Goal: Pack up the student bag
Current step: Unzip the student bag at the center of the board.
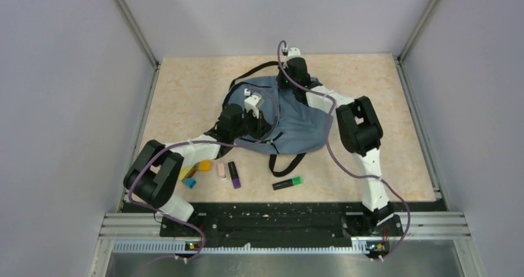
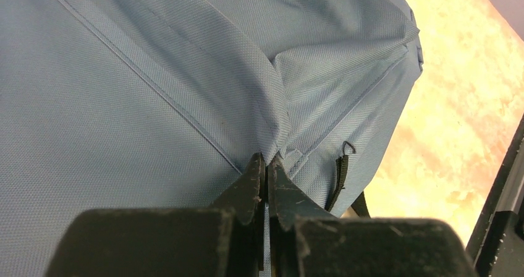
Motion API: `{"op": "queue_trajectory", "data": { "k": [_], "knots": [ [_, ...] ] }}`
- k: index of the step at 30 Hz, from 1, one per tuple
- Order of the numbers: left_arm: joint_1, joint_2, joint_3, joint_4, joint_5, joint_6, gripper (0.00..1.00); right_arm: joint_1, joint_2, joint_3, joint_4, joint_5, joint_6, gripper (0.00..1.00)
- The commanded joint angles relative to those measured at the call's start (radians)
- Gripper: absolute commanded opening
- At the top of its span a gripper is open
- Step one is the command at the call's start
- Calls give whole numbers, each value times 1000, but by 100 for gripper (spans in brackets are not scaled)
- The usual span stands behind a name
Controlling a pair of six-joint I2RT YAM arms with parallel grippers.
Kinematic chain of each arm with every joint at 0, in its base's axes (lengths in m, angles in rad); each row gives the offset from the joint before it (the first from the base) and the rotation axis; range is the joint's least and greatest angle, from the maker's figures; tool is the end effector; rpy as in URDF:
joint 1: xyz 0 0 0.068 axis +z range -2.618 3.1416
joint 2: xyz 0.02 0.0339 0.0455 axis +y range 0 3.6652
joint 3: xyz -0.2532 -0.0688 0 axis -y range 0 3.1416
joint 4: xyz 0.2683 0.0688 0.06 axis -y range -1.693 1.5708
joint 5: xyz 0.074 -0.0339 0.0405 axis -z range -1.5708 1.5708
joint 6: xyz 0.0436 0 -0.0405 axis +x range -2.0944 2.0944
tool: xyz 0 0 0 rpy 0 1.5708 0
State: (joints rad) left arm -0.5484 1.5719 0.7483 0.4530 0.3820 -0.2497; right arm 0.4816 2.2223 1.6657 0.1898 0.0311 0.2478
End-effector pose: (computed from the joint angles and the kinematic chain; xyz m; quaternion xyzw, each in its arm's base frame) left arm 0.2930 -0.1981 0.1692 0.2266 0.7853 -0.3598 0.4500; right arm 0.4817 0.2502 0.1819 -0.0874 0.8195 0.1900 0.5336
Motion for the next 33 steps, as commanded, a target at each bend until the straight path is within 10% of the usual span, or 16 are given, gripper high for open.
{"op": "queue_trajectory", "data": {
  "k": [1, 11, 18, 33],
  "knots": [
    [-10, -68, -60, -69, 66, 16, 0, -23, 86, 151, -40, 92, -48, 0],
    [-10, -88, -71, -79, 17, -31, 0, -28, 76, 177, -67, 46, -65, 0],
    [-9, -187, -46, -103, -64, -96, 60, -28, -110, 108, -141, -16, -142, 55],
    [-7, -46, 263, -297, -205, -212, 73, -27, -634, -421, -135, 13, -132, 62]
  ]
}}
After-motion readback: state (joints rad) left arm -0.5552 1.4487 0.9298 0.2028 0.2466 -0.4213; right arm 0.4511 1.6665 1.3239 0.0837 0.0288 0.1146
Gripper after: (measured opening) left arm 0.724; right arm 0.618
